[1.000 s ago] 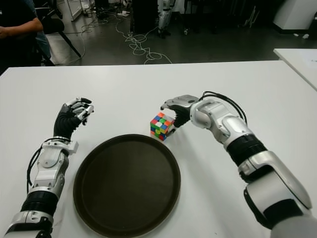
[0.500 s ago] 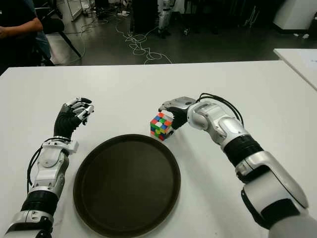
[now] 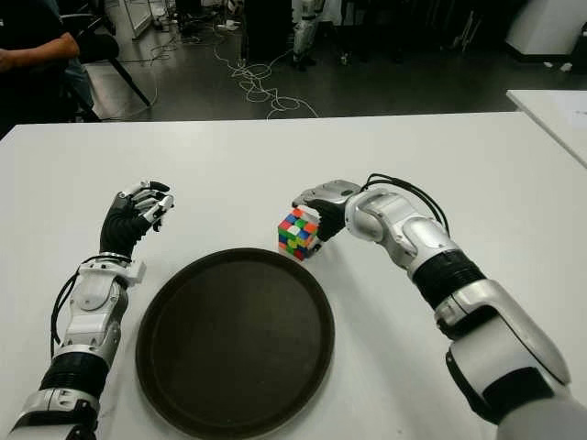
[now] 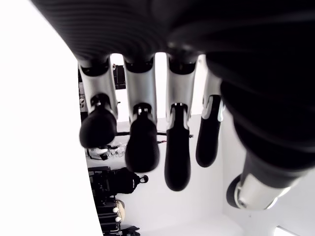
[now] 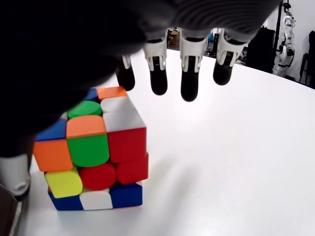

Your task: Pick up the Rubik's Cube and put it in the plate

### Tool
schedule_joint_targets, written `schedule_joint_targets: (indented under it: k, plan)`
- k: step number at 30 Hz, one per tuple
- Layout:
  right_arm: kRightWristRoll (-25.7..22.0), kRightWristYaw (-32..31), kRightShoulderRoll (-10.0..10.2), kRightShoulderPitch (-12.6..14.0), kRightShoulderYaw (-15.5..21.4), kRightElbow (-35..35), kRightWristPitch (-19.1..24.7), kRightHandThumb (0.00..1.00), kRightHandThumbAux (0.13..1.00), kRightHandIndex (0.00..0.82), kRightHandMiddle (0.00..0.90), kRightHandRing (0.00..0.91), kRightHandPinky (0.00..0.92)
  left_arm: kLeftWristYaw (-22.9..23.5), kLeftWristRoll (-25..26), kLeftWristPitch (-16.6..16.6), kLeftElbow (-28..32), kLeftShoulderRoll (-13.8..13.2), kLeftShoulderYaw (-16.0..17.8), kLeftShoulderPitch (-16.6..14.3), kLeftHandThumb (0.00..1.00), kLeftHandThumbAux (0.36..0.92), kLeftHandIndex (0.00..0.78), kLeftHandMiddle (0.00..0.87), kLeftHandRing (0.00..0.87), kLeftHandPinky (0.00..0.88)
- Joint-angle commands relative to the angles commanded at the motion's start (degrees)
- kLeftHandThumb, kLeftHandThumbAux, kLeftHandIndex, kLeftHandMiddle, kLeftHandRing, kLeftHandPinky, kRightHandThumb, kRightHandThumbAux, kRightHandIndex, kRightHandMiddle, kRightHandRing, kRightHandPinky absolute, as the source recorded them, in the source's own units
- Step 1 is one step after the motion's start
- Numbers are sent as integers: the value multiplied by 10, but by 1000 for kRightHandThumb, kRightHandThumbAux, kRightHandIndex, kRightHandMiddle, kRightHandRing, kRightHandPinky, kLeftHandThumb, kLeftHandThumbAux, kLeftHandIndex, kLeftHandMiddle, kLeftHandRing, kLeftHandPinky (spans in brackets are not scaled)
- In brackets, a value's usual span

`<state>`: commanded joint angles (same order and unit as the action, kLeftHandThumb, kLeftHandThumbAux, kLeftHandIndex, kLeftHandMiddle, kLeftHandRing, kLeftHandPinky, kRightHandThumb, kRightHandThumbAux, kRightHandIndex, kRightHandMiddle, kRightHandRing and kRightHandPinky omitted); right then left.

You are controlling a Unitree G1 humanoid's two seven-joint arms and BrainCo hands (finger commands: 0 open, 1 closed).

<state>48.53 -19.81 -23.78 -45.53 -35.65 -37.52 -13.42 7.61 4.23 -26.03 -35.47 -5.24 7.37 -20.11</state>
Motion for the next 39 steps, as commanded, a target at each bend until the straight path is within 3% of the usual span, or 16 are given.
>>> schedule_joint_targets:
  k: [28, 39]
  plan:
    - [2, -5, 1, 2, -4, 11, 10, 0, 522, 3, 97, 78, 19, 8, 2, -5, -6, -1, 2, -2, 842, 662, 414, 568, 719, 743]
    - [4, -5, 1, 4, -4, 9, 8, 0, 532, 0, 105, 96, 24, 3, 1, -6, -10, 1, 2, -1, 843, 661, 415, 571, 727, 756]
